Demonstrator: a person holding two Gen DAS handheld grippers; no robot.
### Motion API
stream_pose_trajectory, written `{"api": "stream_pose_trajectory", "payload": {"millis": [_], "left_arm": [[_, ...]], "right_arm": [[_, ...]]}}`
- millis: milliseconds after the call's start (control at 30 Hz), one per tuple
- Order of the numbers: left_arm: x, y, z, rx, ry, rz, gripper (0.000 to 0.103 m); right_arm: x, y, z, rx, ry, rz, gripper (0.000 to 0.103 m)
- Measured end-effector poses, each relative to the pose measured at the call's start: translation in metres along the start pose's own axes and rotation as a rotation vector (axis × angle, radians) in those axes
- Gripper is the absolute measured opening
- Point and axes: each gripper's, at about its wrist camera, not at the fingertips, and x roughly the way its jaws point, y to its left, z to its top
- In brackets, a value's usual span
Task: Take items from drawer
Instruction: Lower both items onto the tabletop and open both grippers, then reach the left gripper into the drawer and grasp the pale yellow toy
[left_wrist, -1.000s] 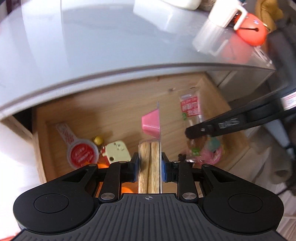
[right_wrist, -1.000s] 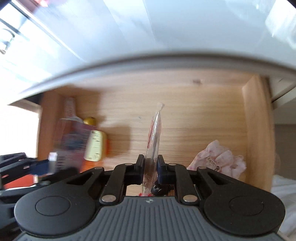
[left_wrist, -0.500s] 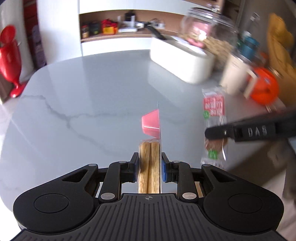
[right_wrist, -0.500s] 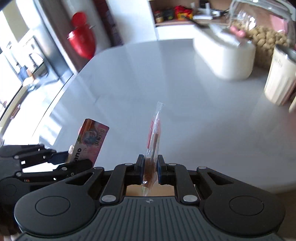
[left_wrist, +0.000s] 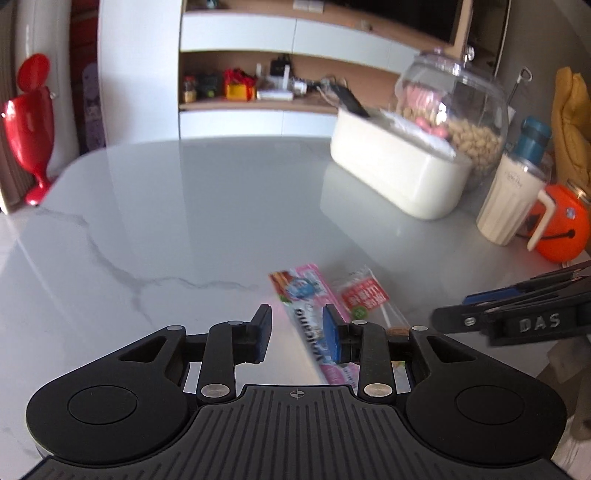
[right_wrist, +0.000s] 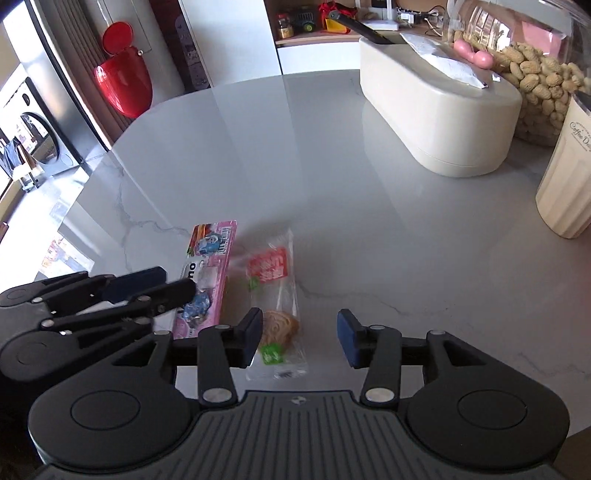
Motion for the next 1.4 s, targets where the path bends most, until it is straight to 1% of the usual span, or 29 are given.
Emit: {"api": "stream_pose_trajectory", "payload": {"millis": [67, 100, 167, 233, 300, 400, 467, 567, 633, 700, 800, 867, 900, 933, 967, 1000, 1067, 1133, 1233, 1267, 1333, 1400], "left_arm": [[-0.020, 0.007, -0.006, 0.018, 0.007, -0.002, 0.033], [-0.031, 0.011, -0.012, 0.037, 0.020, -0.005, 0.033], [-0.049, 0.014, -0.031, 0.072, 0.072, -0.006, 0.033], [-0.057, 0.013, -0.055, 0.088, 0.150, -0.014, 0.033], [-0.052, 0.012, -0.083, 0.089, 0.277, -0.042, 0.033], [-0.029, 0.010, -0.118, 0.085, 0.461, -0.043, 0.033], [-0.008, 0.013, -0.134, 0.069, 0.545, -0.021, 0.033], [0.024, 0.016, -0.145, 0.009, 0.623, -0.004, 0.033], [0.039, 0.013, -0.149, 0.000, 0.640, 0.001, 0.033], [0.050, 0.009, -0.155, 0.011, 0.650, 0.022, 0.033], [0.067, 0.005, -0.160, 0.015, 0.672, 0.061, 0.033], [0.075, 0.002, -0.165, 0.010, 0.687, 0.074, 0.033], [0.079, 0.001, -0.167, 0.010, 0.695, 0.079, 0.036], [0.080, -0.001, -0.168, 0.011, 0.685, 0.081, 0.040], [0.082, -0.003, -0.168, 0.019, 0.684, 0.086, 0.041], [0.084, -0.004, -0.169, 0.021, 0.688, 0.087, 0.044], [0.089, -0.005, -0.173, 0.009, 0.700, 0.076, 0.046], [0.091, -0.008, -0.172, 0.019, 0.683, 0.084, 0.047], [0.099, -0.008, -0.179, 0.016, 0.720, 0.097, 0.042], [0.102, -0.008, -0.183, 0.017, 0.738, 0.097, 0.044], [0.101, -0.008, -0.184, 0.019, 0.726, 0.094, 0.043], [0.099, -0.006, -0.183, -0.011, 0.730, 0.067, 0.043]], "right_arm": [[-0.022, -0.006, -0.007, -0.025, -0.036, 0.004, 0.045], [-0.032, -0.010, -0.013, -0.039, -0.048, 0.016, 0.048], [-0.049, -0.018, -0.027, -0.060, -0.044, 0.055, 0.053], [-0.060, -0.024, -0.047, -0.094, -0.014, 0.090, 0.054], [-0.067, -0.025, -0.070, -0.135, 0.019, 0.122, 0.055], [-0.061, -0.023, -0.107, -0.143, 0.090, 0.152, 0.056], [-0.047, -0.020, -0.128, -0.132, 0.132, 0.135, 0.056], [-0.014, -0.016, -0.149, -0.126, 0.192, 0.096, 0.056], [0.001, -0.011, -0.159, -0.144, 0.219, 0.077, 0.056], [0.008, -0.009, -0.167, -0.158, 0.225, 0.066, 0.056], [0.014, -0.013, -0.170, -0.154, 0.236, 0.066, 0.056], [0.016, -0.017, -0.171, -0.148, 0.242, 0.071, 0.056], [0.017, -0.018, -0.170, -0.148, 0.244, 0.072, 0.056], [0.018, -0.019, -0.169, -0.148, 0.245, 0.074, 0.056], [0.019, -0.021, -0.169, -0.148, 0.247, 0.078, 0.056], [0.020, -0.022, -0.170, -0.148, 0.251, 0.082, 0.056], [0.022, -0.022, -0.171, -0.150, 0.260, 0.084, 0.056], [0.024, -0.021, -0.173, -0.159, 0.266, 0.074, 0.056], [0.025, -0.020, -0.174, -0.162, 0.266, 0.068, 0.056], [0.026, -0.021, -0.175, -0.162, 0.265, 0.065, 0.056], [0.026, -0.021, -0.175, -0.162, 0.261, 0.051, 0.056], [0.024, -0.021, -0.175, -0.159, 0.257, 0.043, 0.056]]}}
